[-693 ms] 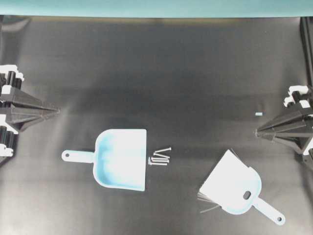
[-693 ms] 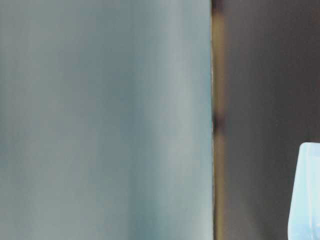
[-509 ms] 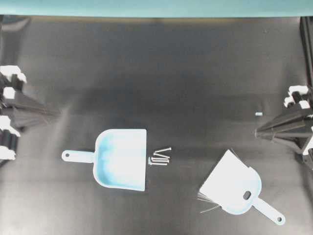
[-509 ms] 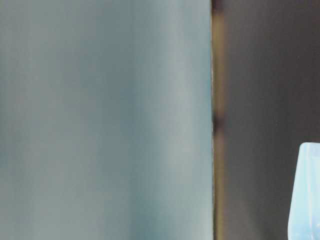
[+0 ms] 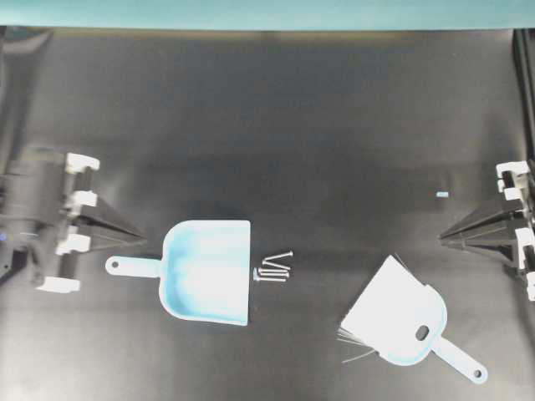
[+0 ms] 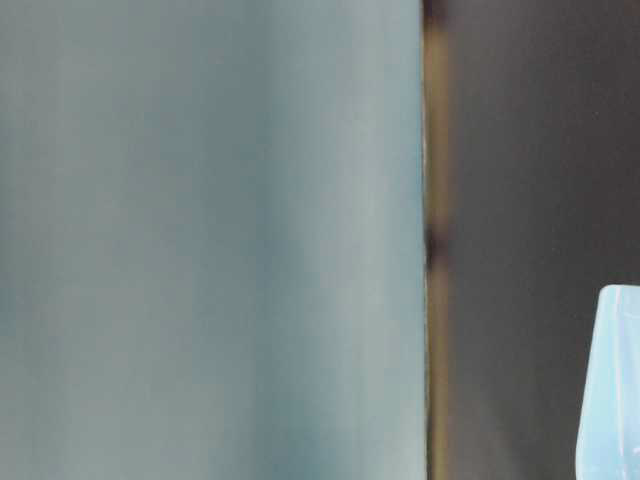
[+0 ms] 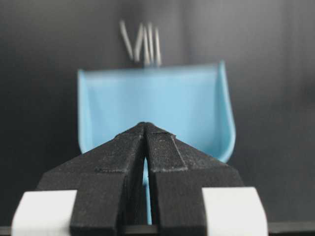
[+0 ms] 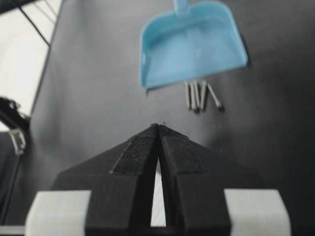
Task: Hold the dustpan with the left arm, while a human hand uses a hand brush to gather screws into the dustpan.
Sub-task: 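Move the left gripper toward the light-blue dustpan handle, then close the left gripper on the dustpan handle near the scoop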
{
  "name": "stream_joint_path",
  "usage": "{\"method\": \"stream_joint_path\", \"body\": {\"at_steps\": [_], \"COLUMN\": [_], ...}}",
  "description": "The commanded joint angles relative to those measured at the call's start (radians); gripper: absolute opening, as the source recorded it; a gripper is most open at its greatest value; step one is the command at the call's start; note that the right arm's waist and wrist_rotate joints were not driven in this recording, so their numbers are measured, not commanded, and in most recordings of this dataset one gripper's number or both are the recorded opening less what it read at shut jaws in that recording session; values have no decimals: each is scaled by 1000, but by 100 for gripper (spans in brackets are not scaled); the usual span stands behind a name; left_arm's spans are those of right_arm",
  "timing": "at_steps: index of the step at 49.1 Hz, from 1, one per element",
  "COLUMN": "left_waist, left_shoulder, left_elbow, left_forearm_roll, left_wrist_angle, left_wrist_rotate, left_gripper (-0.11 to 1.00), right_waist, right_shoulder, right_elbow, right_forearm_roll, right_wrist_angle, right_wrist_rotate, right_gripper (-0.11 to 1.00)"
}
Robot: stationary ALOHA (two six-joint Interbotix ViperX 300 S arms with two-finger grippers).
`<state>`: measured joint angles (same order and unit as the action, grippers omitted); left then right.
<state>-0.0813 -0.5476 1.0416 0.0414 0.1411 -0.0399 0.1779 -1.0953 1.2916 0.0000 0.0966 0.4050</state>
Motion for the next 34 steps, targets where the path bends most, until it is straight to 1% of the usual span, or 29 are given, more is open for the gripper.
{"method": "stream_joint_path", "body": {"at_steps": [1, 7, 14, 21, 22, 24, 31, 34], "left_waist": [-8, -8, -3, -8, -9, -12, -14, -12], "left_shoulder": [66, 120, 146, 186, 192, 206, 247, 273], "left_elbow": [-52, -86, -98, -100, -100, -100, -95, -95], "left_forearm_roll": [3, 3, 3, 3, 3, 3, 3, 3], "left_wrist_angle": [77, 155, 187, 195, 193, 192, 189, 175], "left_wrist_rotate": [-3, -5, -6, -12, -14, -14, -26, -34], "left_gripper": [0, 0, 0, 2, 4, 13, 57, 74], "right_waist": [0, 0, 0, 0, 0, 0, 0, 0], "right_shoulder": [-44, -117, -192, -259, -268, -285, -330, -342], "right_elbow": [17, 46, 77, 109, 115, 124, 138, 138], "right_forearm_roll": [-2, 0, -2, 0, 0, -2, -2, -2], "right_wrist_angle": [18, 75, 143, 126, 124, 121, 124, 127], "right_wrist_rotate": [0, 0, 0, 0, 0, -2, 0, 0], "right_gripper": [0, 0, 0, 0, 0, 0, 0, 0]}}
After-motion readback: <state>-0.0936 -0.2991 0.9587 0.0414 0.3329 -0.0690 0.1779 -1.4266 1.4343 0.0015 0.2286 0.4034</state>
